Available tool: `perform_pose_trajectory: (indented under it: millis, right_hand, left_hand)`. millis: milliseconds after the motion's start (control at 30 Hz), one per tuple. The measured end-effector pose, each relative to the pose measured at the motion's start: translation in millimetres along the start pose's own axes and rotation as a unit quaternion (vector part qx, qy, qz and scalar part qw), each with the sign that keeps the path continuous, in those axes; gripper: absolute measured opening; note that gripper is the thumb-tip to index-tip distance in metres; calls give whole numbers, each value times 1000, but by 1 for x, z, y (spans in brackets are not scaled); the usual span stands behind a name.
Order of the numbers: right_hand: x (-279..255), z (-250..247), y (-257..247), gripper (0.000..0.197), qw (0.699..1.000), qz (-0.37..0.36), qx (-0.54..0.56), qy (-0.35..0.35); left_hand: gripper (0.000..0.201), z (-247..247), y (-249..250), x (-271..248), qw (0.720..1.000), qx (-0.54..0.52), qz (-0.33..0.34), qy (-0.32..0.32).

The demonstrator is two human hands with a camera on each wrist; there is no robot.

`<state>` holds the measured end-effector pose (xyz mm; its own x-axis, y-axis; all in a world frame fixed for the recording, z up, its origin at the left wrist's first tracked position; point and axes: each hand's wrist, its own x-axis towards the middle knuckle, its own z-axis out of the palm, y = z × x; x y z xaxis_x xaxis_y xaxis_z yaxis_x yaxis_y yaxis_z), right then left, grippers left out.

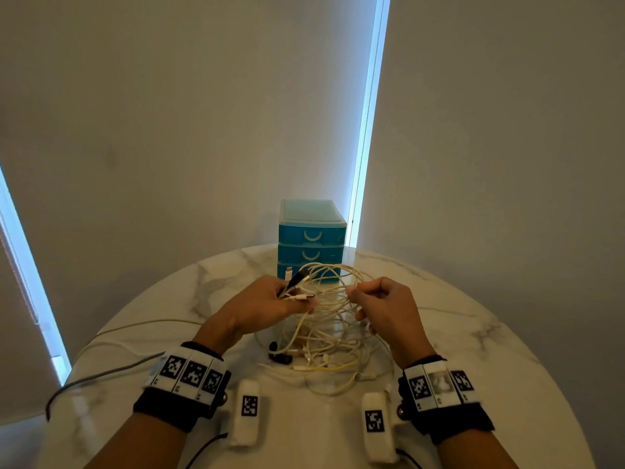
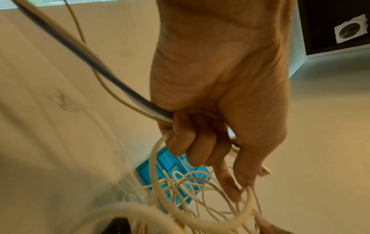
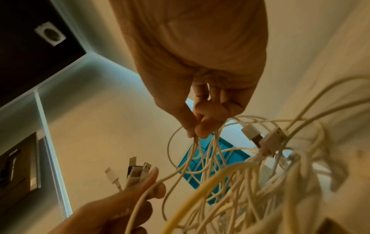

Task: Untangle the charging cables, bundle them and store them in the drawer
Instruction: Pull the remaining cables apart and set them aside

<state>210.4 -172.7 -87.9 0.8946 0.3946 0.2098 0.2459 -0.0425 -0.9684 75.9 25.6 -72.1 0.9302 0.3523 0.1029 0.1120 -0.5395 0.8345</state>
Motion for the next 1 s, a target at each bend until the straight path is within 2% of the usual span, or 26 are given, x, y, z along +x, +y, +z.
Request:
perform_pose_trajectory:
  millis: [167, 233, 300, 400, 500, 600, 733, 867, 933, 1000]
  right_hand:
    - [-1, 0, -2, 24, 998, -43, -35, 16]
    - [-2, 1, -3, 23, 998, -51, -39, 15]
    - [-3, 3, -5, 20, 996, -68, -60, 3]
    - [-6, 5, -7, 20, 987, -99, -112, -52]
    - [-7, 7, -8, 25, 977, -108, -148, -107]
    - [-6, 7, -7, 30, 970, -116, -176, -122]
    - [-8, 5, -7, 35, 959, -136, -206, -136]
    - [-8, 5, -8, 38, 950, -157, -225, -146]
    - [-10, 6, -10, 38, 949, -172, -218, -150]
    - [-13, 5, -13, 36, 947, -183, -210, -163]
  left_hand:
    - [12, 3, -2, 4, 997, -26, 38, 64]
    - [9, 4, -5, 6, 996, -31, 66, 51]
    - [15, 6, -5, 7, 996, -13, 90, 22]
    - [20, 8, -3, 7, 994, 9, 107, 16]
    - [18, 9, -4, 7, 994, -16, 91, 65]
    - [17, 10, -2, 6, 990, -43, 83, 102]
    - [33, 12, 3, 5, 983, -55, 58, 165]
    - [42, 10, 4, 7, 980, -68, 44, 180]
    - [40, 10, 5, 7, 979, -82, 41, 182]
    - [28, 10, 7, 5, 977, -106, 49, 179]
